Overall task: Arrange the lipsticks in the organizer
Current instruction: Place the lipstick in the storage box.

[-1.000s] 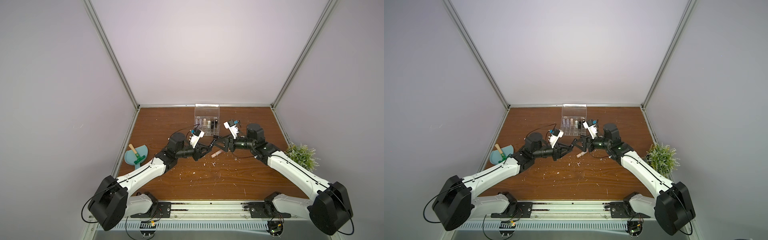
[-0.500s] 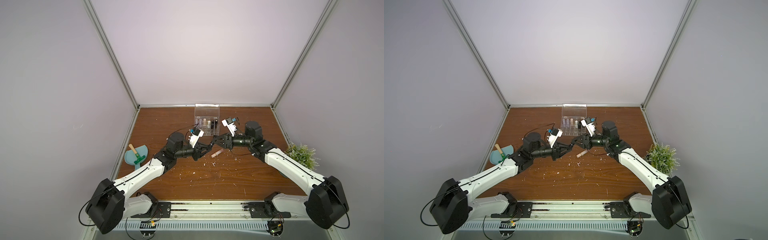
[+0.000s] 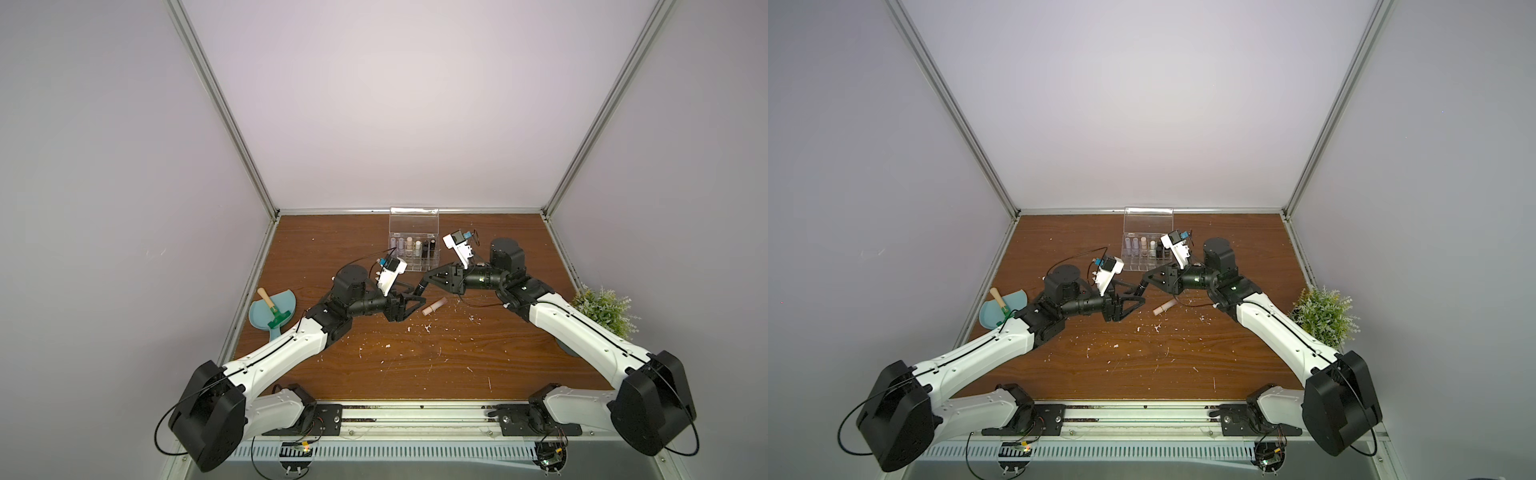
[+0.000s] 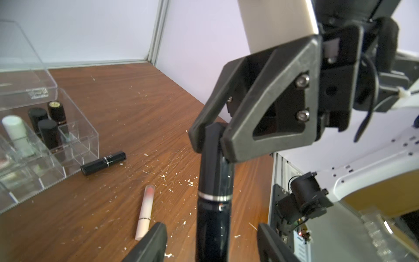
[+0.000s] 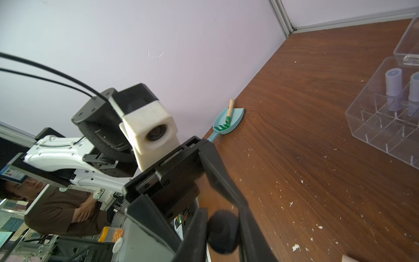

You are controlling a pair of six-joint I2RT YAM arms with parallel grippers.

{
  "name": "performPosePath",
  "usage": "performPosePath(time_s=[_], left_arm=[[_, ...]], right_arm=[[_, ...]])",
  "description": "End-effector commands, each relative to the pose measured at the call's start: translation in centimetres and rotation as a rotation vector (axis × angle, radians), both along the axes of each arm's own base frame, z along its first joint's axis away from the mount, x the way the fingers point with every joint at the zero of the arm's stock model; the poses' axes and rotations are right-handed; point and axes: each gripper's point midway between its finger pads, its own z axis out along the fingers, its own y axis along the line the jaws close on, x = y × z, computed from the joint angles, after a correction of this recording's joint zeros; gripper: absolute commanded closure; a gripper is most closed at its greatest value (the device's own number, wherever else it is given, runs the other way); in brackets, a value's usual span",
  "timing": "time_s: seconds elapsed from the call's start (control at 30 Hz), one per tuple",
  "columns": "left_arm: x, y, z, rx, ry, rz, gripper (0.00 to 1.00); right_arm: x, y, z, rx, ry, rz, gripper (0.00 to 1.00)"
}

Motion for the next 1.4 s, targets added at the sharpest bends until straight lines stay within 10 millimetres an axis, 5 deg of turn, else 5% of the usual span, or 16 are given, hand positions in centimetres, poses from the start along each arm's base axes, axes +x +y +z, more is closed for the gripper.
performPosePath(time_s=[0.0,0.33,0.57,1.03,1.37], left_arm=[[1.4,1.7,1.8,0.001,-0.095,0.153,0.21],[2.5,5.4,2.9,-0.061,-0.168,0.379,0.17],[2.7,5.4,2.8,-0.083,-0.163,0.392,0.15],[3.2,5.5,1.1,-0.039,-0.146,0.390,0.13],[3.1,5.9,0.6,-0.020,-0.148,0.391,0.14]], right_arm=[[1.0,-0.1,1.6,-0.029,-0.084,-0.034,0.88],[5.5,-2.0,-0.5,-0.237,-0.170,-0.235,0.88],[11.5,-4.3,-2.0,-0.419,-0.304,-0.466,0.89],[21.3,-3.9,-5.4,-0.561,-0.445,-0.663,0.89],[23.7,-4.1,-7.2,-0.635,-0.472,-0.706,0.89]])
